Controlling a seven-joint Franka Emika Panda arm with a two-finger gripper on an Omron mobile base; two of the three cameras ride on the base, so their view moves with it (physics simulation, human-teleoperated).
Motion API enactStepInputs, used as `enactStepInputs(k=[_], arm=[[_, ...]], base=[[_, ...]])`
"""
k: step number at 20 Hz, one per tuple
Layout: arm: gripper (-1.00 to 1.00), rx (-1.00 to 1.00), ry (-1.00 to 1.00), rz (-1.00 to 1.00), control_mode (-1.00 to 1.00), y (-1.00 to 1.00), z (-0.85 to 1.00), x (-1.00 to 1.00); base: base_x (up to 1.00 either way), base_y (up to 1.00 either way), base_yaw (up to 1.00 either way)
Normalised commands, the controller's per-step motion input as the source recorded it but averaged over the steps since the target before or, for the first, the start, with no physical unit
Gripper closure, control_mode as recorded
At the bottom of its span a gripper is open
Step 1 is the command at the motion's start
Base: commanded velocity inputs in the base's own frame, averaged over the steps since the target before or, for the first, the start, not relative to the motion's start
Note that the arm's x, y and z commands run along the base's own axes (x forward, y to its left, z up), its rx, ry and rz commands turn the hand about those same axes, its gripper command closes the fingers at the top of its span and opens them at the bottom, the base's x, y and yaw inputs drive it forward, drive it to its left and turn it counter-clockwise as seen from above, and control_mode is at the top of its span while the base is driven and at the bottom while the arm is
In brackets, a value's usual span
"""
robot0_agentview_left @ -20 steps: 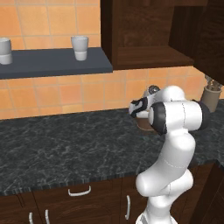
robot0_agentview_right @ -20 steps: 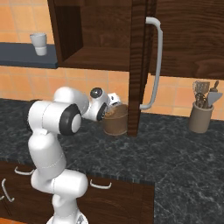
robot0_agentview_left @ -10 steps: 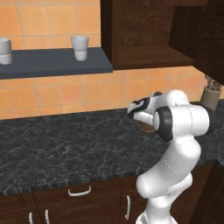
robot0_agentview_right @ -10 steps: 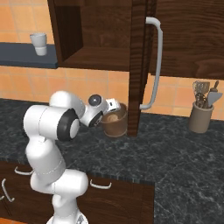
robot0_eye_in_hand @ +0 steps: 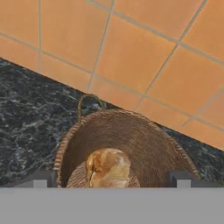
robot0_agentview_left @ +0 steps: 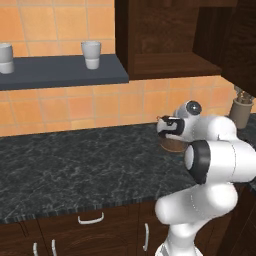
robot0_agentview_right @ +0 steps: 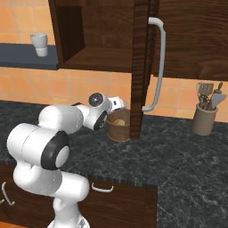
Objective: Open the cabinet, pick up the bread from the cabinet and place it in the basket. Then move the basket to the dining counter.
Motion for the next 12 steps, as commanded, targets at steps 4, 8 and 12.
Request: enactStepInputs(k=[4, 8, 12], arm=[[-1.0, 0.0, 0.0, -0.03, -1.0, 0.16, 1.0, -0.33], [-1.0, 0.09, 0.34, -0.03, -1.0, 0.26, 0.39, -0.44], [-1.0, 0.04, 0.59, -0.01, -1.0, 0.2, -0.29, -0.04]], base=[[0.0, 0.0, 0.0], [0.0, 0.0, 0.0], [0.0, 0.0, 0.0]])
